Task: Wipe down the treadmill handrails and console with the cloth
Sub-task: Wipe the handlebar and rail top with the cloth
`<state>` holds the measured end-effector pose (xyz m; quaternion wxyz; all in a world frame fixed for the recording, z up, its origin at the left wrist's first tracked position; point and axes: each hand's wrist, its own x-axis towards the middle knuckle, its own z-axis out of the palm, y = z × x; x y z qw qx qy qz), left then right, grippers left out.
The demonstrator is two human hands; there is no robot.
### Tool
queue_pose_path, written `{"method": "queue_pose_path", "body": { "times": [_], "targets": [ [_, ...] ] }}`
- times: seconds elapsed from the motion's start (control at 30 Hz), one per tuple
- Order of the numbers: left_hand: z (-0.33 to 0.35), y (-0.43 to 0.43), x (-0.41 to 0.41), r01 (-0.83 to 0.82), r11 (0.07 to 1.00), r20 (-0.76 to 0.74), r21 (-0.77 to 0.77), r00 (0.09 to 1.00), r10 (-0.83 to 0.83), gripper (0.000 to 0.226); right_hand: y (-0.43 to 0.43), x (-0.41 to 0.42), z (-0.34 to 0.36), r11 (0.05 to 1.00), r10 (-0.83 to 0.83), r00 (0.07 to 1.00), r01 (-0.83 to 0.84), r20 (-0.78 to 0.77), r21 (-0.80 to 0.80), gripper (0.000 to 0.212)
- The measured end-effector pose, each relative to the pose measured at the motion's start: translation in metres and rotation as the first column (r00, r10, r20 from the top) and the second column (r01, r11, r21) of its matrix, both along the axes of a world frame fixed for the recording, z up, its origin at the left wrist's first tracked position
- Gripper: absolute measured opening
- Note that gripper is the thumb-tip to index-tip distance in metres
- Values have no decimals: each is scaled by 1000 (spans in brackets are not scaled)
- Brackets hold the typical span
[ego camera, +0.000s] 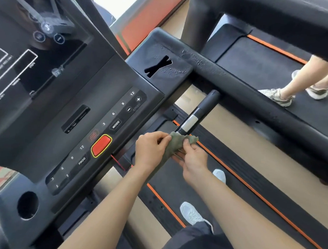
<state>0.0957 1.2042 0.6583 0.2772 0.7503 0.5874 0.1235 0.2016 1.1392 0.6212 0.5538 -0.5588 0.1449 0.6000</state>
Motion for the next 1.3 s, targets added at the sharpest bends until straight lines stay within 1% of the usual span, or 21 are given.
{"method": "queue_pose_path", "body": {
  "times": [0.07, 0.23, 0.3, 0.37, 0.43, 0.53, 0.63, 0.7, 0.77, 0.83, 0.93, 1.0, 1.03, 1.07, 1.13, 1.2, 1.23, 1.3],
  "targets": [
    [1, 9, 21, -5, 1000, 13, -26, 1000, 5, 13, 7, 16, 0, 1000, -14, 1000, 14, 5, 5, 24],
    [0, 33, 72, 6, 997, 7, -74, 1000, -6, 17, 26, 61, 4, 993, -113, 994, 113, -9, 43, 18],
    [2, 41, 93, -2, 996, 27, -93, 1000, 5, 18, 32, 75, 5, 984, -170, 985, 170, -8, 55, 16],
    [3, 50, 113, 1, 995, 31, -99, 1000, 2, 18, 36, 86, 5, 966, -249, 968, 248, 10, 68, 19],
    [3, 58, 129, 0, 996, 24, -87, 1000, 2, 17, 36, 92, 5, 954, -292, 955, 288, 43, 87, 19],
    [0, 69, 146, 1, 997, 30, -81, 1000, 2, 16, 39, 97, 7, 947, -311, 946, 301, 94, 108, 14],
    [0, 75, 154, 13, 998, 34, -69, 999, -10, 17, 46, 105, 7, 937, -348, 926, 341, 147, 72, 7],
    [0, 79, 159, 29, 999, 15, -35, 999, -29, 18, 52, 110, 7, 919, -394, 909, 394, 134, 31, 3],
    [0, 82, 165, 23, 1000, 9, 7, 1000, -23, 18, 57, 114, 7, 897, -440, 892, 442, 102, 7, 6],
    [2, 81, 173, -33, 999, 88, 20, 996, 31, 16, 59, 116, 9, 879, -475, 874, 477, 105, 7, 12],
    [5, 76, 177, -160, 987, 257, -6, 954, 156, 10, 56, 117, 14, 857, -515, 852, 515, 99, 27, 12],
    [10, 74, 173, -211, 976, 312, -56, 925, 218, 12, 50, 115, 14, 851, -524, 844, 523, 113, 41, 14],
    [12, 75, 169, -217, 974, 309, -72, 923, 228, 14, 46, 113, 13, 850, -526, 841, 525, 130, 42, 15],
    [14, 75, 164, -211, 974, 285, -78, 932, 224, 14, 43, 110, 14, 857, -513, 842, 515, 163, 39, 16],
    [16, 79, 153, -153, 983, 187, -103, 967, 171, 16, 36, 106, 13, 886, -456, 852, 462, 257, 42, 16],
    [13, 83, 147, -59, 976, 70, -211, 995, 76, 22, 33, 100, 18, 915, -401, 855, 389, 329, 104, 15],
    [9, 86, 146, -11, 958, 27, -285, 999, 19, 28, 33, 97, 20, 931, -364, 859, 334, 359, 146, 21],
    [1, 91, 153, 57, 895, 48, -442, 998, -40, 40, 36, 92, 22, 959, -265, 864, 190, 429, 210, 39]
  ]
}}
